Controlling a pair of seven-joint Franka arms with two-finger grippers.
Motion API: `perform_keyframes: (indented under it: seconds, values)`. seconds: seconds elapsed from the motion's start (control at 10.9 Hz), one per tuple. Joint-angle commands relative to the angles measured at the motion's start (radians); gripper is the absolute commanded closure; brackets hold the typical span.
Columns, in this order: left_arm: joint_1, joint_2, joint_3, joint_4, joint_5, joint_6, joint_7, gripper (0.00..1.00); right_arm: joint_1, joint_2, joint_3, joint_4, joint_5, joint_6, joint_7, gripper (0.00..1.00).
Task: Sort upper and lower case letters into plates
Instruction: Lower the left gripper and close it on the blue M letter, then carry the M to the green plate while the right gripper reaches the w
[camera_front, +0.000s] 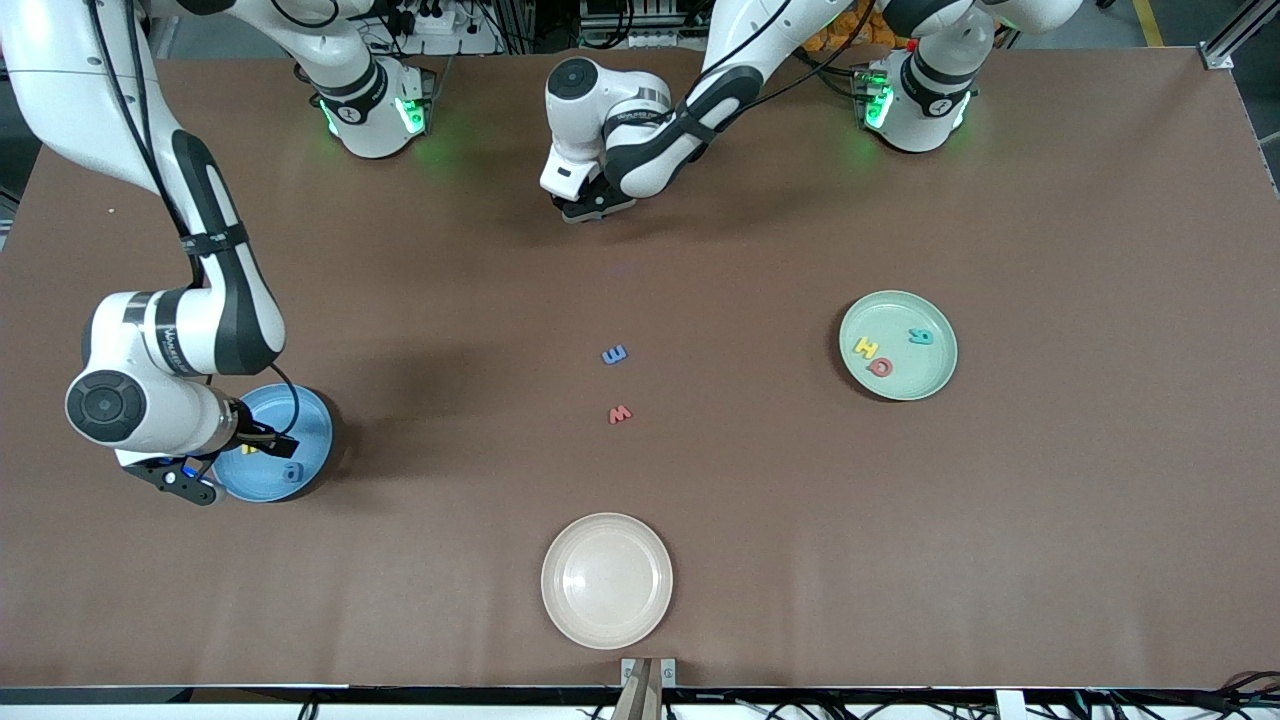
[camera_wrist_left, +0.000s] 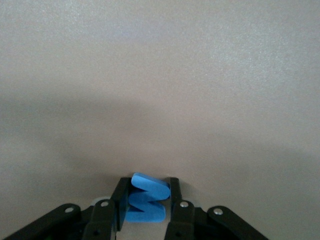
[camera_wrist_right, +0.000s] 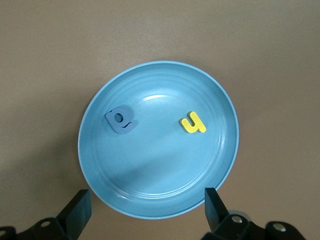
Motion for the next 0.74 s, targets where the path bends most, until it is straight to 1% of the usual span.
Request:
perform_keyframes:
  seconds: [0.0,0.09,0.18,0.28,0.46,0.55,0.64]
  values:
    - [0.091,0.002,-0.022,-0.008,-0.039,-0.008,0.130,1.00,0.035,-0.017,0.004,-0.009,-0.001,-0.006,0.076,0.00]
    - [0.162,0.000,-0.053,-0.005,-0.085,-0.037,0.204,1.00,0.059,-0.017,0.006,-0.009,0.003,-0.006,0.127,0.00]
    - [0.238,-0.009,-0.085,-0.003,-0.092,-0.095,0.283,1.00,0.084,-0.015,0.009,-0.007,0.015,-0.004,0.174,0.00]
    - [0.338,-0.021,-0.143,-0.002,-0.093,-0.167,0.340,1.00,0.098,-0.015,0.021,-0.007,0.028,-0.001,0.211,0.00]
    - [0.565,-0.046,-0.288,0.006,-0.101,-0.328,0.515,1.00,0.134,-0.015,0.040,0.002,0.055,0.000,0.299,0.00]
    - [0.640,-0.066,-0.332,0.006,-0.103,-0.391,0.569,1.00,0.174,-0.012,0.041,0.013,0.074,-0.001,0.377,0.00]
    - [0.700,-0.108,-0.346,0.004,-0.130,-0.450,0.661,1.00,0.232,-0.004,0.041,0.017,0.089,0.005,0.467,0.00]
